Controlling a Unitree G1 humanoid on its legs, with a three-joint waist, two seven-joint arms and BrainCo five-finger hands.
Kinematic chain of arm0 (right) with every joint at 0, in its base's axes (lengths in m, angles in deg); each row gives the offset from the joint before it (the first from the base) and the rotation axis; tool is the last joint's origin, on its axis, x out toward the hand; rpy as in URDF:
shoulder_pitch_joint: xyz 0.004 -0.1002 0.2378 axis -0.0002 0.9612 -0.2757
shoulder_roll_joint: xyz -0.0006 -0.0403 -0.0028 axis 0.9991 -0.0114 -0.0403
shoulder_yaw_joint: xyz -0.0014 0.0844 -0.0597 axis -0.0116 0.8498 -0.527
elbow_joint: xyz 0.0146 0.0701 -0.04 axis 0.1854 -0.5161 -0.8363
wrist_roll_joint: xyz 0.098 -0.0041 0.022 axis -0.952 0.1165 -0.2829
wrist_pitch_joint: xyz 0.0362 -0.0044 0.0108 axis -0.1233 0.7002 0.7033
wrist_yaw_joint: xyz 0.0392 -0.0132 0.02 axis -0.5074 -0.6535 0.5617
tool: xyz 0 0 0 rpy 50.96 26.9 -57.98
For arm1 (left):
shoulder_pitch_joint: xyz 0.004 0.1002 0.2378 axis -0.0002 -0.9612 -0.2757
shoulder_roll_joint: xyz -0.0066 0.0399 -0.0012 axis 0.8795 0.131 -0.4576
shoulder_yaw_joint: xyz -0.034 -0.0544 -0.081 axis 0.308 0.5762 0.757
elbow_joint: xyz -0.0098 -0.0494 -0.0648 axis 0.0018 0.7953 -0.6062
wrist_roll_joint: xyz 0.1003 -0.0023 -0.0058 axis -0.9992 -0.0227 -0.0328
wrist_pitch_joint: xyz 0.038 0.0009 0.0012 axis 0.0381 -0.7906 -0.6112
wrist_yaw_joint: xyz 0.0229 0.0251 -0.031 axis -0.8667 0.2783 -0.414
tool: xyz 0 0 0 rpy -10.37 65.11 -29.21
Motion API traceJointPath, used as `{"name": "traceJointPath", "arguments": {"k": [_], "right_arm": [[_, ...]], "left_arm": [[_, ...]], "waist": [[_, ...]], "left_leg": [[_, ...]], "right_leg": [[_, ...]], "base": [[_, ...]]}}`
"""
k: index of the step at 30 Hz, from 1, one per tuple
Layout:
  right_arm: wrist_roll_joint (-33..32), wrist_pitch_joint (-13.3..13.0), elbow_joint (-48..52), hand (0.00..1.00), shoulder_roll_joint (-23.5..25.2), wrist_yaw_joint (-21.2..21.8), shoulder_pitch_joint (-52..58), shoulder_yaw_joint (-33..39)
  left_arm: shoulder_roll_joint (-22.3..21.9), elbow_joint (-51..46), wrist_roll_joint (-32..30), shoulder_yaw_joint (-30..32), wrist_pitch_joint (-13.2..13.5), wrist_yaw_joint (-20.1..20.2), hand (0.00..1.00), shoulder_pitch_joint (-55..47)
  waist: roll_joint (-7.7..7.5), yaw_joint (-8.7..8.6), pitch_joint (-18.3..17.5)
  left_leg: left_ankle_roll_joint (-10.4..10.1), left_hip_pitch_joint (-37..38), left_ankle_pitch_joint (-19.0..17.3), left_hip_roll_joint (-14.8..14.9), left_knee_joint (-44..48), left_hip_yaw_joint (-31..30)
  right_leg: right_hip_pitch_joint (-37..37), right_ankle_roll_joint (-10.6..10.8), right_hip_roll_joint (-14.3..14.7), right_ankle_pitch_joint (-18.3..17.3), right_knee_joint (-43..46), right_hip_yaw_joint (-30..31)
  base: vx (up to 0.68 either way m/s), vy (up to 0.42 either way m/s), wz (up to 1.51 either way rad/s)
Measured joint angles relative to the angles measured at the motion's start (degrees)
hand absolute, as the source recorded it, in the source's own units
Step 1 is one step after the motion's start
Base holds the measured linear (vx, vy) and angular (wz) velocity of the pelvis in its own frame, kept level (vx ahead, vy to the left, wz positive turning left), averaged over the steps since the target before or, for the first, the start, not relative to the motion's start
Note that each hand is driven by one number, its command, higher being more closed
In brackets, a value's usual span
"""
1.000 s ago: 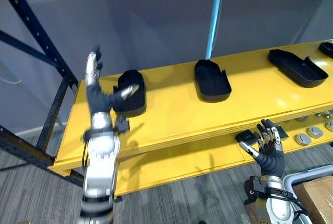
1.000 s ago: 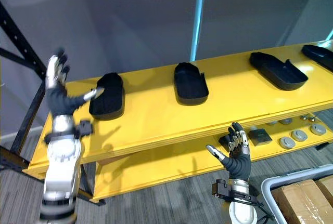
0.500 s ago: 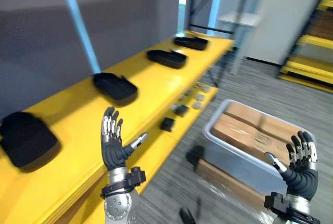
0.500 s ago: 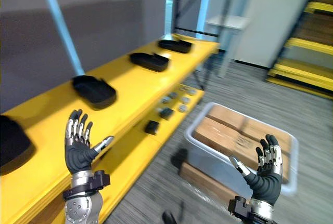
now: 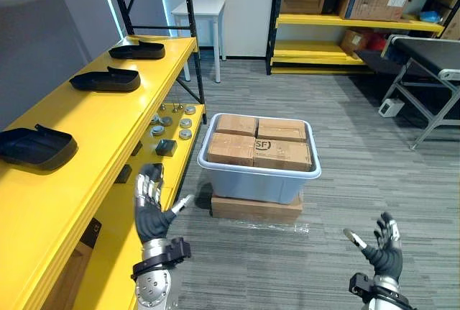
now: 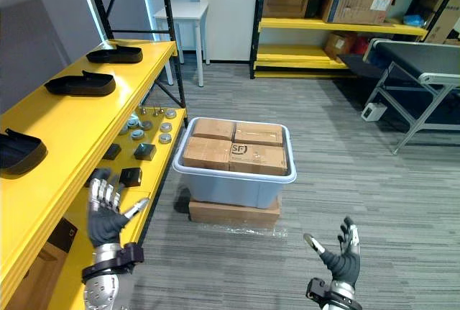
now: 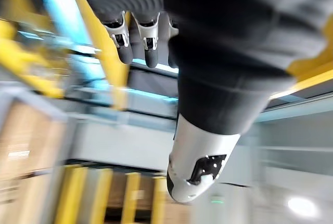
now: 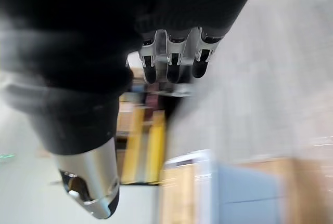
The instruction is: Walk over and take plastic housings, then place them on the shelf
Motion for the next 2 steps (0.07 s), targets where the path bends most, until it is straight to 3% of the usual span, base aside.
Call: {"name": "traceJointPath", "arguments": {"k": [2], "right_arm": [[-2.0,2.1,-17.0,0.00,-3.2,0.9,-4.8,0.0]], "left_arm": [[2.3,18.7,-0.2,2.7,-3.0,0.0,0.00,2.7]], "waist": [[0.19,0.02,0.0]], "left_leg": [[-1.0,1.4,0.9,0.5,-2.2,-0.3]], "right_leg": [[0.4,0.0,0.8,0.0,0.3,-0.4]], "base": [[0.07,-0.081,0.03]]}}
